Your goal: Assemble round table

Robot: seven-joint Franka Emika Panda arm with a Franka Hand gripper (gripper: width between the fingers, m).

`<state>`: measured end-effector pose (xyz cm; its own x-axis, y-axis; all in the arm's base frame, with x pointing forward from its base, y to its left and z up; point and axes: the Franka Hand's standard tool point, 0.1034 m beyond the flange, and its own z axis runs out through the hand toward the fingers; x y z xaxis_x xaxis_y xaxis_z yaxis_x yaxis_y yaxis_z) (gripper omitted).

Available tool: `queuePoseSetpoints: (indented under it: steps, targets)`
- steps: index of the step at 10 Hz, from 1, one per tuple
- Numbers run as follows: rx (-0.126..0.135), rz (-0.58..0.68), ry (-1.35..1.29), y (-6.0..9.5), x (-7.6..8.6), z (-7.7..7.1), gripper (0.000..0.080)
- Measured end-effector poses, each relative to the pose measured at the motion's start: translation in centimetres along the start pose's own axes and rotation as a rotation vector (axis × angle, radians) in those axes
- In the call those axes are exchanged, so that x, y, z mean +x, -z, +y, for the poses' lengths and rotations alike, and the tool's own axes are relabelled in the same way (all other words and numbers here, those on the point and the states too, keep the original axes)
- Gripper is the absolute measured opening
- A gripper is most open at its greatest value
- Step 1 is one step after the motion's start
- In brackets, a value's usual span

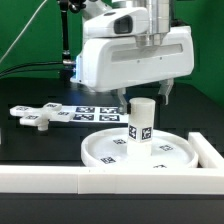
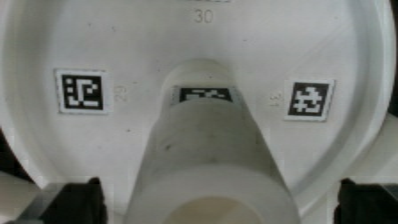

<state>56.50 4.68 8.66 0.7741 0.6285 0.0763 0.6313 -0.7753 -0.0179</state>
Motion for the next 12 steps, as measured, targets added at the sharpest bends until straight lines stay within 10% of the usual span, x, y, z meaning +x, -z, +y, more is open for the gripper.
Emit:
queuePoseSetpoints:
  steps: [12]
  targets:
    - [-0.005, -0.065, 0.803, -0.8, -0.7, 0.2, 0.0649]
